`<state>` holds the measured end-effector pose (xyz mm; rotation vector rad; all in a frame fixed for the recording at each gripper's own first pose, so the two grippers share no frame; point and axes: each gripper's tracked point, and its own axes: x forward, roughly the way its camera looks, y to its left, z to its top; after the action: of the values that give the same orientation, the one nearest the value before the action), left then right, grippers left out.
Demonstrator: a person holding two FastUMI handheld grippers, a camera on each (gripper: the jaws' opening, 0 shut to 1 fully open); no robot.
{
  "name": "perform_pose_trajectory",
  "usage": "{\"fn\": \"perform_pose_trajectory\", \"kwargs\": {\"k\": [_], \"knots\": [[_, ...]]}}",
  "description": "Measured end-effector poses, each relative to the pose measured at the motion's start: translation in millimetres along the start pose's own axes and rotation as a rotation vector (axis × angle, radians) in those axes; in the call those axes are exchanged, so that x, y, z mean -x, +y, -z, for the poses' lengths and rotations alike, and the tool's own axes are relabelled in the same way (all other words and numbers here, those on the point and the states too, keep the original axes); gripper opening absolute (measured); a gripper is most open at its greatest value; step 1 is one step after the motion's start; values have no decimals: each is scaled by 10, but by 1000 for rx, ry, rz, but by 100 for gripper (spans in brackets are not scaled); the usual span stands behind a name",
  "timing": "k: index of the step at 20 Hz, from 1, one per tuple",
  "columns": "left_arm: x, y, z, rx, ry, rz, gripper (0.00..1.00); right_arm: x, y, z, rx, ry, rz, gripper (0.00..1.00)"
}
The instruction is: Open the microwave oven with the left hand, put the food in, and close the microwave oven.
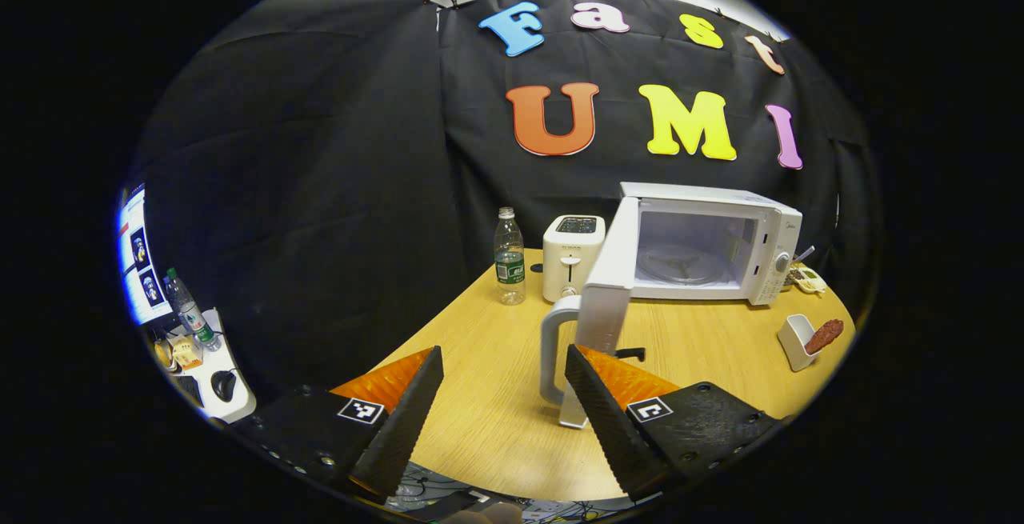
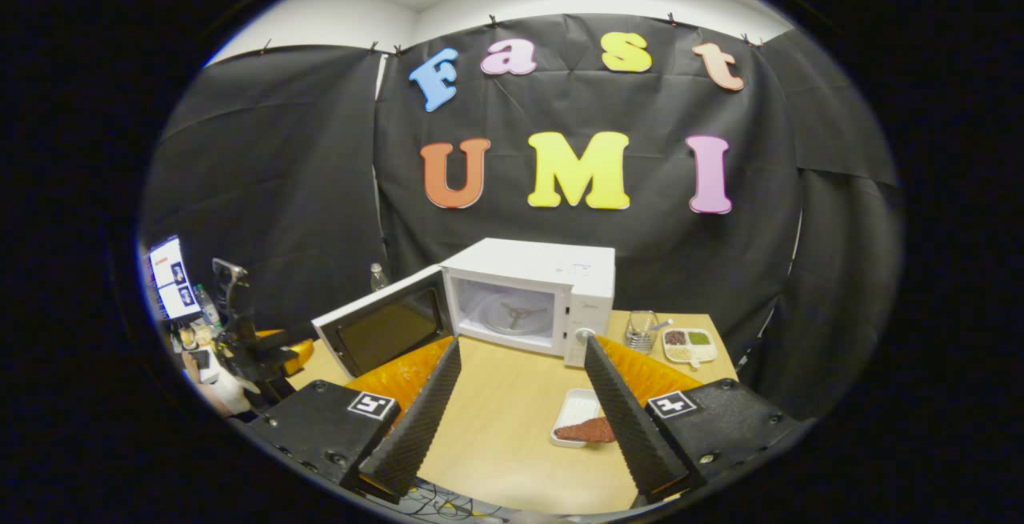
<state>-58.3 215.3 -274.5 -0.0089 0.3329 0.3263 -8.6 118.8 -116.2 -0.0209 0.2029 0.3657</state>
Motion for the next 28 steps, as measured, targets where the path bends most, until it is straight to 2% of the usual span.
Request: {"fn": "perform_pose_trajectory", "kwargs": {"k": [1,2,6,9,11,16,18,20,21,22,23,28], "knots": [[62,-87,-28,0,-7,13,94,-34,-98,124,-6,10,6,92],[124,-193,-55,2,-14,32,94,-78,-196,279,-13,21,8,100],[265,-684,-120,-2,-13,103,94,-266,-765,1048,-43,141,76,99],[324,-1069,-236,-17,-18,153,94,-464,-1091,1579,-85,249,86,99],[335,-1296,-311,-32,-18,179,94,-635,-1206,1830,-117,295,54,84],[332,-1766,-577,-6,6,247,94,-1123,-1268,2340,-363,424,-92,75],[315,-1819,-762,7,3,238,94,-1315,-1309,2444,-439,461,-133,67],[312,-1850,-948,31,-10,215,94,-1400,-1342,2548,-487,504,-172,55],[319,-1848,-1014,38,-18,198,94,-1443,-1301,2573,-517,518,-209,46],[317,-1847,-1075,38,-23,181,94,-1472,-1266,2590,-552,544,-239,41],[332,-1852,-1118,31,-28,166,94,-1492,-1235,2591,-582,565,-266,32],[354,-1960,-1170,-1,-32,151,94,-1537,-1194,2510,-580,592,-295,14]]}}
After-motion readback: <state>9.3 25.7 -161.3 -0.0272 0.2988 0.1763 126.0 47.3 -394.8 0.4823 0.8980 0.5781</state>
